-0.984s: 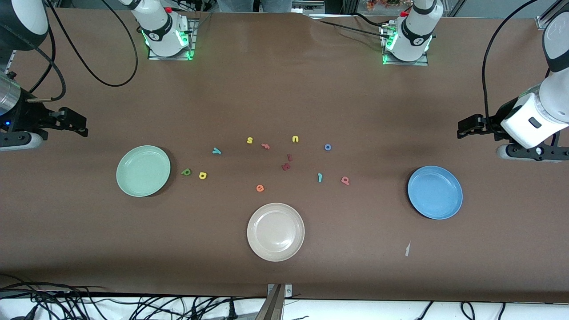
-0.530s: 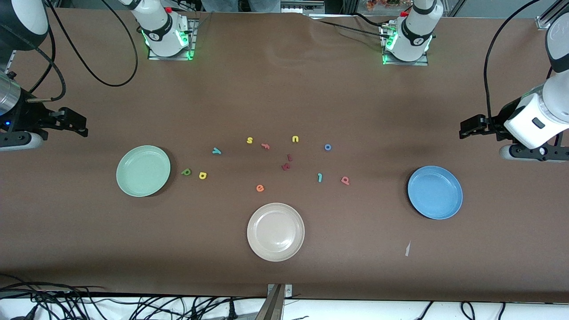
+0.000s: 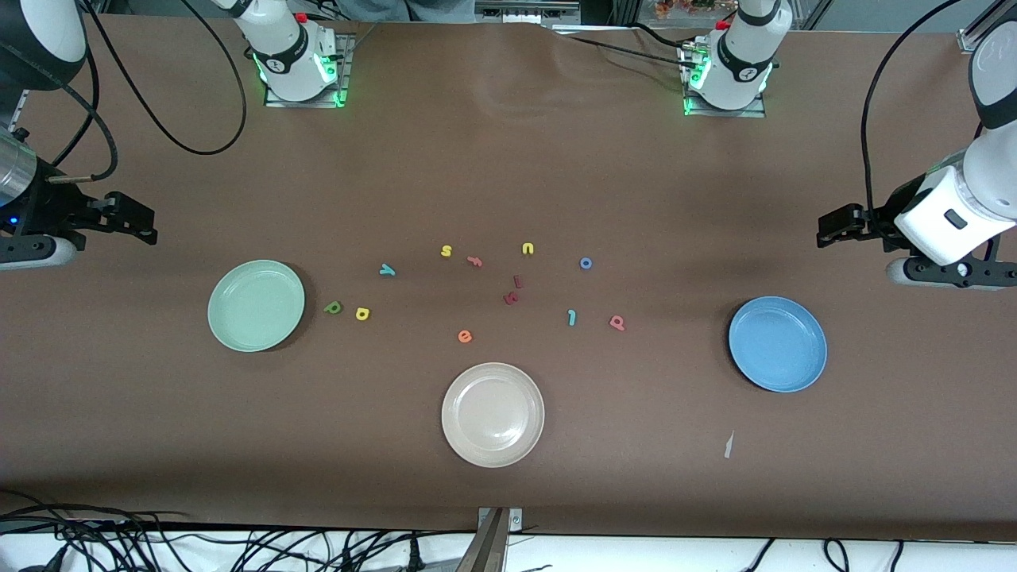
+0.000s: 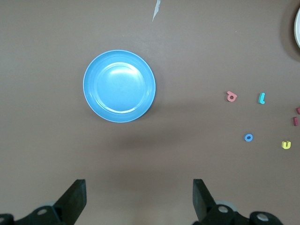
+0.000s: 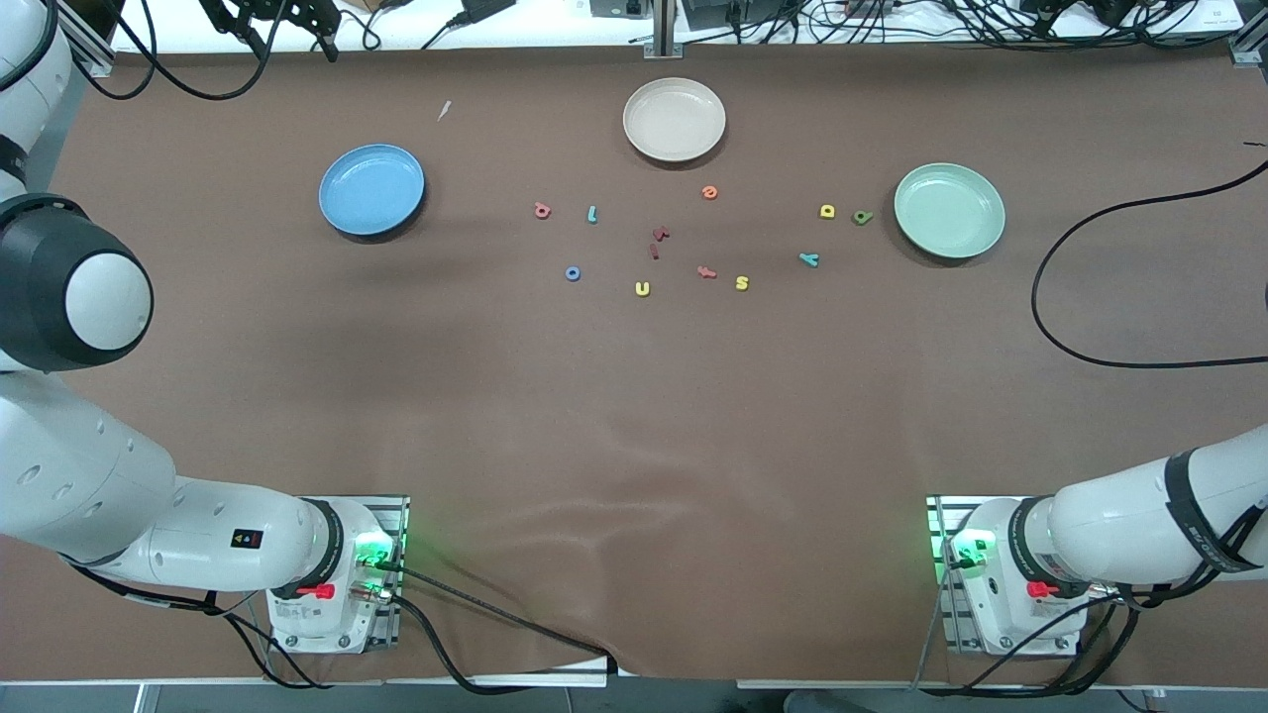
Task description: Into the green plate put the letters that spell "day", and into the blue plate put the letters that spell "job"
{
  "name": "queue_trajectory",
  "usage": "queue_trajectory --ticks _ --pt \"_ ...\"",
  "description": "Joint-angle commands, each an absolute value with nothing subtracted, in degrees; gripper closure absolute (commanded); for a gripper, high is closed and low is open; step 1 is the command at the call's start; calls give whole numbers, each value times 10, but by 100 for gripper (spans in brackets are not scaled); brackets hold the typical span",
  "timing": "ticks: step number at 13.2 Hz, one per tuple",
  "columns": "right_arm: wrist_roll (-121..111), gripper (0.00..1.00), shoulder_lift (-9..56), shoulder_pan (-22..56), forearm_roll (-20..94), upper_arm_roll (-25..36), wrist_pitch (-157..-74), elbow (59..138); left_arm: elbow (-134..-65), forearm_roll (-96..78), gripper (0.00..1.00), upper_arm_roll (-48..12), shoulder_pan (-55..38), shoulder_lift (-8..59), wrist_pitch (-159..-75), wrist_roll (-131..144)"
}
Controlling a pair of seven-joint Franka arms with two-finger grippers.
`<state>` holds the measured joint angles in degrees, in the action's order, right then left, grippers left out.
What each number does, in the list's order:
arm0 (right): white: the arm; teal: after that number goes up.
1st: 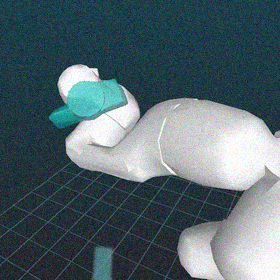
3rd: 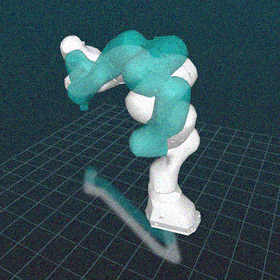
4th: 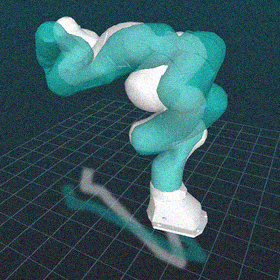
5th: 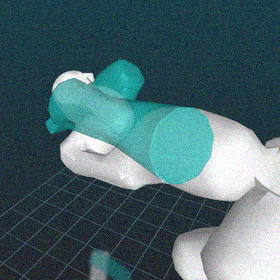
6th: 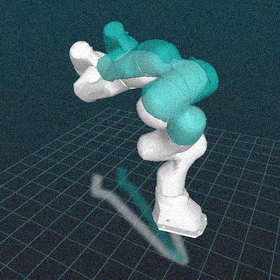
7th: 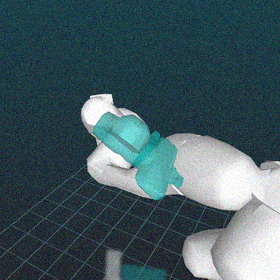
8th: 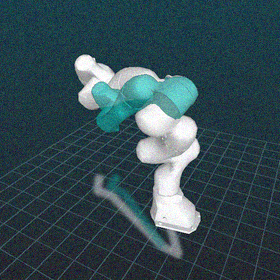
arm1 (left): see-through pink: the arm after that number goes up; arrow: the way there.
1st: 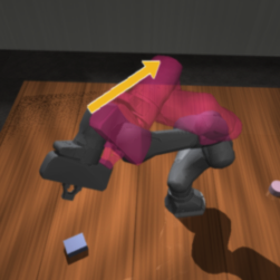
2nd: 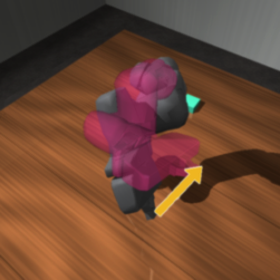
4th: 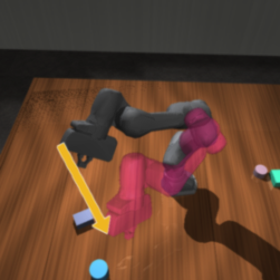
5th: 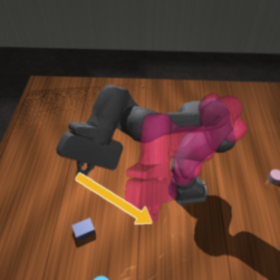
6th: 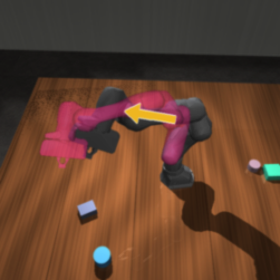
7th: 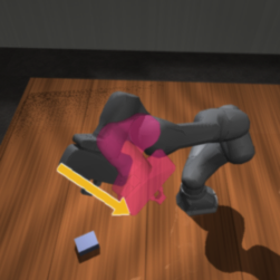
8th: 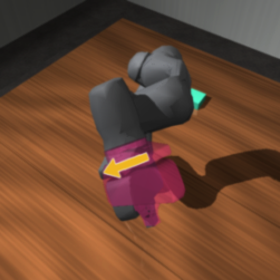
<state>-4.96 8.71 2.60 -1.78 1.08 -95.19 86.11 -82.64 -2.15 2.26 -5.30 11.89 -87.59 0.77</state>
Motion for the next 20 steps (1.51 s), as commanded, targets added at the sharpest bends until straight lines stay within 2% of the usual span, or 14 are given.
queue_trajectory --ticks 1,20 --pt "-55 0 85 25 -7 13 -953 860 -818 -25 0 25 -56 121 -873 3" --pt "-47 0 87 25 -8 13 -962 858 -818 -25 0 25 -56 121 -873 2"
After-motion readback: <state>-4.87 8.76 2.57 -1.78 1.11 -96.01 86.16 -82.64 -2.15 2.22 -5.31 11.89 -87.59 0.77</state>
